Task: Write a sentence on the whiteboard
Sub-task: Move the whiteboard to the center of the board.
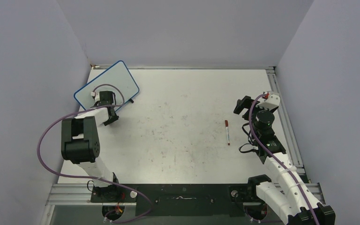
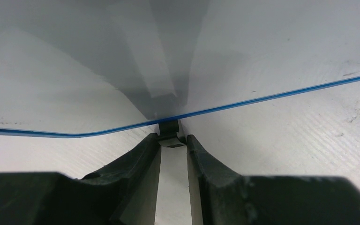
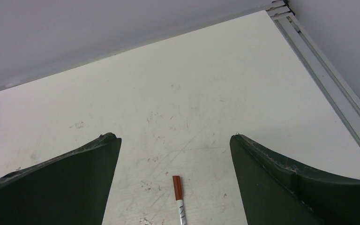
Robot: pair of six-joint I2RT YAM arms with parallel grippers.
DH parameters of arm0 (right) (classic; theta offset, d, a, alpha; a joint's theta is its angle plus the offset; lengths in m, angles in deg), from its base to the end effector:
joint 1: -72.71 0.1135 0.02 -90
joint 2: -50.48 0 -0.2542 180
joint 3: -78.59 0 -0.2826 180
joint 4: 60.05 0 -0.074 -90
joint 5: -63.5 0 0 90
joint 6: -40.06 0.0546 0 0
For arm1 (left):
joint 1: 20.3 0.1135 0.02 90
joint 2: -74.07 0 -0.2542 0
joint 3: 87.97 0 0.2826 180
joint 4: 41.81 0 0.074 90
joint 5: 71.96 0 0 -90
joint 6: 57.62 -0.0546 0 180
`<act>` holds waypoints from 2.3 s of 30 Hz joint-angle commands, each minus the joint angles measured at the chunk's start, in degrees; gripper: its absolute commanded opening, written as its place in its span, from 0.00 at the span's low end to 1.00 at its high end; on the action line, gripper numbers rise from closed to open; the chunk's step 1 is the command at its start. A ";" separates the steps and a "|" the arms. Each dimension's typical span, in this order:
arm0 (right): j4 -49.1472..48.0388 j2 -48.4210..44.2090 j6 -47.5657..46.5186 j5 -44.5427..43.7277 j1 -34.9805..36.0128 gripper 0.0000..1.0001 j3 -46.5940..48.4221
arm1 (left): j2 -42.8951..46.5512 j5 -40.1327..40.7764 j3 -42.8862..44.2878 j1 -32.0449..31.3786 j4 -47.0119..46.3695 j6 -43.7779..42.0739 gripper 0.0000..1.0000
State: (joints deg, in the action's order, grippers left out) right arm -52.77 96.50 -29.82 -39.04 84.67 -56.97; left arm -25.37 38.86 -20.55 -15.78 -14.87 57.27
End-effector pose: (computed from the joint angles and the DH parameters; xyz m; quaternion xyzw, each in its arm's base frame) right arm 0.2487 0.0406 0.2690 0.1246 0.7481 0.0989 0.6442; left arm 0.3631 0.0482 0.1073 -0.2873 0.9044 0.1248 0.2898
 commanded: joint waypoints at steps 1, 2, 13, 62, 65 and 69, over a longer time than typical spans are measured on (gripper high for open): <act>-1.97 -0.22 -0.61 0.70 -0.10 0.90 0.95 | -0.89 0.26 1.77 1.21 -1.92 -1.25 0.25; -2.02 -0.29 -0.61 0.72 -0.09 0.90 0.95 | -0.78 0.15 1.67 1.27 -2.10 -1.24 0.25; -1.73 -0.40 -0.95 0.42 -0.14 0.90 1.08 | -0.40 -0.08 0.16 1.38 -4.09 -3.18 0.02; -1.60 0.53 -1.46 1.34 -0.09 0.90 0.86 | 2.66 -14.69 -8.51 -13.92 -15.73 -20.07 0.00; -1.79 1.17 -1.93 2.12 -0.01 0.90 0.95 | 2.41 -13.80 -8.04 -13.97 -15.03 -19.42 0.00; -2.88 2.15 -2.59 5.09 -0.03 0.90 1.00 | 3.02 -13.45 -6.98 -14.06 -12.51 -18.44 0.04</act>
State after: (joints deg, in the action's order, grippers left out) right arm -52.77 97.68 -31.31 -37.33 84.67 -56.97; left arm -23.22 26.62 -28.29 -29.51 -31.94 38.23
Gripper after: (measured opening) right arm 0.898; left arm 0.010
